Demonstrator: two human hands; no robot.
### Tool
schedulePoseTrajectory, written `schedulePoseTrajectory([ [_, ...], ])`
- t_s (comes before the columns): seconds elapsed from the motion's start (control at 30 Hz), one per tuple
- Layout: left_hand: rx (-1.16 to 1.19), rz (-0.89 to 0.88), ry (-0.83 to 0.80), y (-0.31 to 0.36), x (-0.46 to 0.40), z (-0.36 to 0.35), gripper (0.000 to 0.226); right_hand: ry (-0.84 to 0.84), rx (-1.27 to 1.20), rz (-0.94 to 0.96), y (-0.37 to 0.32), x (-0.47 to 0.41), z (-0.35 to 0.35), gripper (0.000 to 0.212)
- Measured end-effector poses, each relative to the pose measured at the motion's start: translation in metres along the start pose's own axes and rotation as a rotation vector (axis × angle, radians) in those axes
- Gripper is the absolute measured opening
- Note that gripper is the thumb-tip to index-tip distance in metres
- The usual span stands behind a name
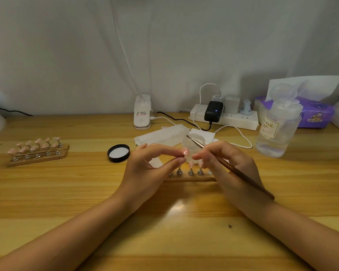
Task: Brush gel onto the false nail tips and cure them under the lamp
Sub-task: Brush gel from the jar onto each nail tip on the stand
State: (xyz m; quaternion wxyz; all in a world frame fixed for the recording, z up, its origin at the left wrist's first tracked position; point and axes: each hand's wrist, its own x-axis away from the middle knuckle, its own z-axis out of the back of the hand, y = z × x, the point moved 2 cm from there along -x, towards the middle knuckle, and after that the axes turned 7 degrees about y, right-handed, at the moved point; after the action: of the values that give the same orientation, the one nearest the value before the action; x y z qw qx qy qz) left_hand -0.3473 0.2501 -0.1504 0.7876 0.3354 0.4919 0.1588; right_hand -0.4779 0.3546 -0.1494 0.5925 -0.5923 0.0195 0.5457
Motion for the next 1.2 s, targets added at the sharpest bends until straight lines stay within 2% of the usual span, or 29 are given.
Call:
schedulePoseTrajectory([
  [0.17, 0.033, -0.099, -0.013, 0.000, -0.002, -0.002, 0.023, -0.046, 0.056, 0.083, 0.000, 0.001, -0.002, 0.029],
  [0.53, -0.085, -0.218, -0.020, 0.005, 0.001, -0.004, 0.045, -0.112, -0.037, 0.059, 0.002, -0.001, -0.002, 0.025],
  [0.63, -0.146, -0.270, -0.025, 0.004, 0.003, -0.004, 0.038, -0.131, -0.064, 0.050, 0.001, 0.000, -0.002, 0.021],
  [0.8, -0.163, -0.274, -0.049, 0.004, 0.005, -0.005, 0.035, -0.129, -0.097, 0.041, -0.001, 0.002, -0.001, 0.020],
  [1.0, -0.208, -0.275, -0.114, 0.007, 0.007, -0.005, 0.045, -0.069, -0.064, 0.023, -0.001, 0.000, 0.003, 0.019],
  [1.2, -0.219, -0.159, -0.055, 0.004, 0.004, -0.001, 0.048, 0.014, -0.009, -0.041, 0.009, -0.010, 0.021, 0.026],
])
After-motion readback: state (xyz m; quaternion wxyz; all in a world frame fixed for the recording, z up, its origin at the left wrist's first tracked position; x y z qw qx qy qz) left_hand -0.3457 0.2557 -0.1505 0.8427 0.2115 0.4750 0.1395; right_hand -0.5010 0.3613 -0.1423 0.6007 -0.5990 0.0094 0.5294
